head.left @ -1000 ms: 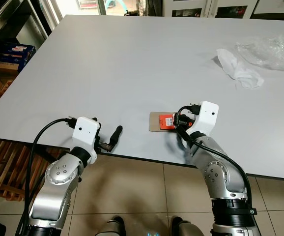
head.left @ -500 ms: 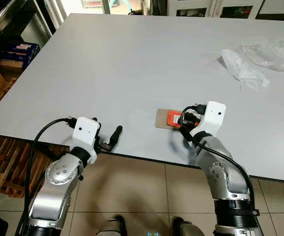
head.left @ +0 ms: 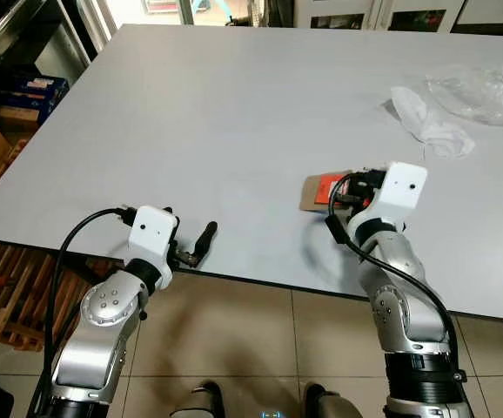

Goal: Picking trash to rubbish bin

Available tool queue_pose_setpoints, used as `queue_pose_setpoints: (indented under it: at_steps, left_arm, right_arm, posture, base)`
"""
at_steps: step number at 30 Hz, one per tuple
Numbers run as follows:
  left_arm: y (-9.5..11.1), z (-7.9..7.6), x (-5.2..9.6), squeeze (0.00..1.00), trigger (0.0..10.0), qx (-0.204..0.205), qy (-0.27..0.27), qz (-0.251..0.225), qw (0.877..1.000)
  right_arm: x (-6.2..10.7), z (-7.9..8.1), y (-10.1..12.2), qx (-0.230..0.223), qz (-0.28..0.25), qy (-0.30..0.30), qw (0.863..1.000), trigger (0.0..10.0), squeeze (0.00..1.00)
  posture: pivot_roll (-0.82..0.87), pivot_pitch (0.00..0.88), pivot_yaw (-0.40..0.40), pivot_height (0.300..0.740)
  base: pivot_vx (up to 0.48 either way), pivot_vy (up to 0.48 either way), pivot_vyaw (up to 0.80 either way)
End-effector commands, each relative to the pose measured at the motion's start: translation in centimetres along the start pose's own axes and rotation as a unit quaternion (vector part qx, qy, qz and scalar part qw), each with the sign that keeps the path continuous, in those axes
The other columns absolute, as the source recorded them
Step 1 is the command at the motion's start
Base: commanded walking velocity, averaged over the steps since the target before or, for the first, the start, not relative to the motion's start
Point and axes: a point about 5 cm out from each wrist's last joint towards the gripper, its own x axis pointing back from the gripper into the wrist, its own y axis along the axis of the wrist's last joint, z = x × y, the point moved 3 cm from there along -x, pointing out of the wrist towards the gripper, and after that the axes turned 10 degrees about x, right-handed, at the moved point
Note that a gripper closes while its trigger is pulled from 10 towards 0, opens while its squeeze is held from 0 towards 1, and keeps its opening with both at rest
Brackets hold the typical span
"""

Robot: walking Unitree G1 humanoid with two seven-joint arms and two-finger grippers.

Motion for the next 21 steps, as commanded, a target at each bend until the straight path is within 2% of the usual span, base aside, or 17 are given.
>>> queue_pose_setpoints:
  at_steps: [1, 6, 8, 9, 10, 12, 14, 21]
  left_arm:
    - [-0.1, 0.1, -0.1, 0.0, 10.0, -0.007, 0.004, 0.003, 1.0]
    - [0.0, 0.1, -0.2, 0.0, 10.0, -0.008, 0.006, -0.001, 1.0]
    - [0.1, 0.0, -0.3, 0.0, 10.0, -0.007, 0.007, -0.003, 1.0]
    - [0.1, 0.0, -0.3, 0.0, 10.0, -0.007, 0.007, -0.003, 1.0]
    - [0.1, -0.1, -0.4, 0.0, 10.0, -0.006, 0.009, -0.005, 1.0]
    - [0.1, -0.1, -0.5, 0.0, 10.0, -0.005, 0.009, -0.006, 1.0]
    - [0.2, -0.2, -0.9, 0.0, 10.0, -0.004, 0.015, -0.01, 1.0]
    - [0.2, -0.4, -1.4, 0.0, 10.0, 0.001, 0.016, -0.014, 1.0]
  right_arm:
    - [0.1, 0.1, 1.3, 0.016, -0.032, -0.006, 0.999, 0.0, 0.0]
    - [0.2, 0.0, 2.7, 0.06, -0.075, -0.014, 0.995, 0.0, 0.0]
    - [0.3, -0.1, 3.4, 0.106, -0.098, -0.021, 0.989, 0.0, 0.0]
    - [0.3, -0.1, 3.4, 0.106, -0.098, -0.021, 0.989, 0.0, 0.0]
    - [0.4, -0.1, 3.8, 0.139, -0.114, -0.027, 0.983, 0.0, 0.0]
    - [0.5, -0.1, 3.9, 0.149, -0.119, -0.029, 0.981, 0.0, 0.0]
    - [0.8, -0.4, 4.3, 0.197, -0.138, -0.043, 0.97, 0.0, 0.0]
    - [1.0, -1.1, 4.2, 0.206, -0.139, -0.057, 0.967, 0.0, 0.0]
  posture:
    - [0.1, 0.212, 0.085, 0.74]
    - [0.1, 0.207, 0.084, 0.74]
    - [0.09, 0.204, 0.083, 0.74]
    - [0.09, 0.204, 0.083, 0.74]
    - [0.09, 0.203, 0.082, 0.74]
    - [0.08, 0.198, 0.081, 0.74]
    - [0.07, 0.193, 0.079, 0.74]
    - [0.05, 0.178, 0.075, 0.74]
  base:
    - [0.0, 0.0, 0.0]
    - [0.0, 0.0, 0.0]
    - [0.0, 0.0, 0.0]
    - [0.0, 0.0, 0.0]
    - [0.0, 0.0, 0.0]
    - [0.0, 0.0, 0.0]
    - [0.0, 0.0, 0.0]
    - [0.0, 0.0, 0.0]
